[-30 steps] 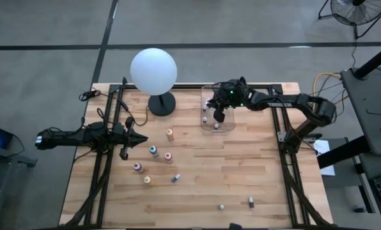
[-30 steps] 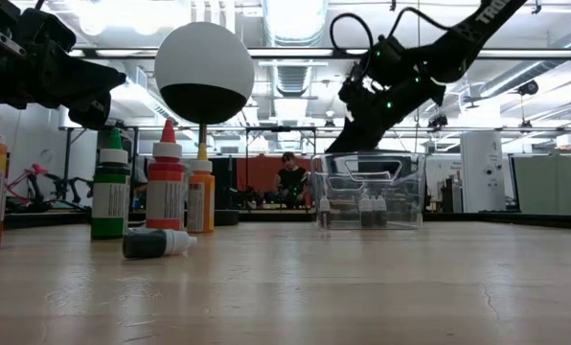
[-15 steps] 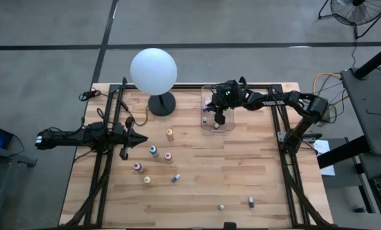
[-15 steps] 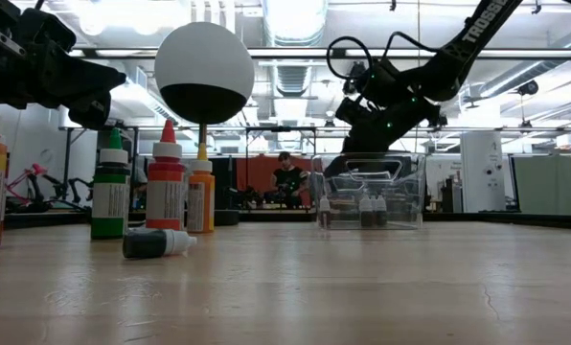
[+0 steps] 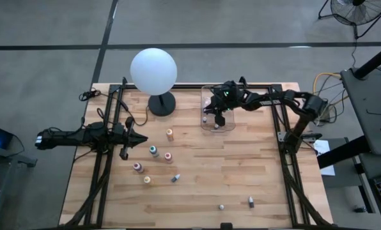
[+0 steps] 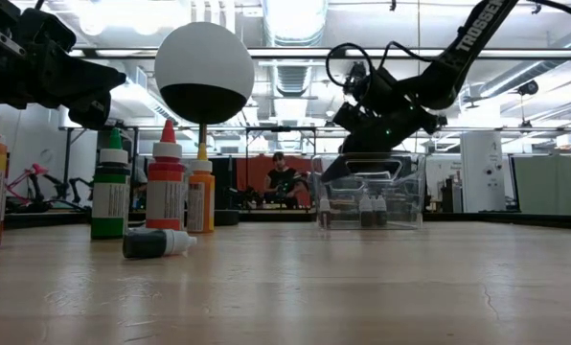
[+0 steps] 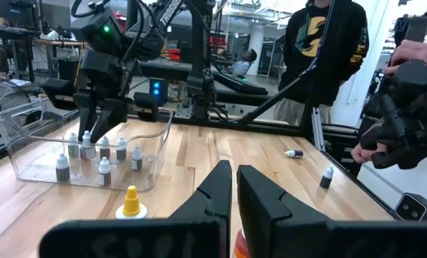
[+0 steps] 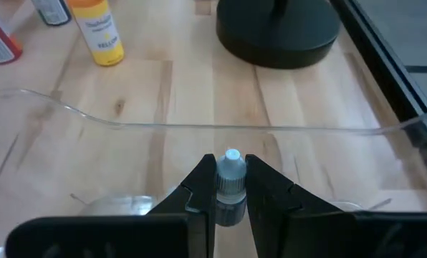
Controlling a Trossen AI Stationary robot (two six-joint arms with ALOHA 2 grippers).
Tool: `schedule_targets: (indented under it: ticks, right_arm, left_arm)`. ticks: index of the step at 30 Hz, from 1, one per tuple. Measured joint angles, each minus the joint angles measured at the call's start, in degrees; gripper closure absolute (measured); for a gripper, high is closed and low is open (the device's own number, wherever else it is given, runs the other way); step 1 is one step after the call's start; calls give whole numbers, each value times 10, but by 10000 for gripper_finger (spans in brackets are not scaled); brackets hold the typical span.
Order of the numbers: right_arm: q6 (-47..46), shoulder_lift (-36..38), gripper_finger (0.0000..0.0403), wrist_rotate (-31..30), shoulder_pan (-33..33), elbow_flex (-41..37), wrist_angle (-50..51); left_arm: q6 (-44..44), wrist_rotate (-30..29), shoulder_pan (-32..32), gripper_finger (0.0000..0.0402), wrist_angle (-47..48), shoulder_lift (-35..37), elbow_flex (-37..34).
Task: Pick & Place food coloring
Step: Put the small black food coloring bottle into the transparent bin
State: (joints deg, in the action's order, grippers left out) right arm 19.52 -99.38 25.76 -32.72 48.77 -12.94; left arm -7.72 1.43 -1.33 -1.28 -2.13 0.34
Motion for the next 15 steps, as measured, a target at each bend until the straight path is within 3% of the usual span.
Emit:
schedule_targets:
  ticks: [15]
  right_arm:
    - [-25, -43, 359, -1, 2, 0, -44]
  left_arm:
    - [0, 0, 0, 401, 0, 0, 0]
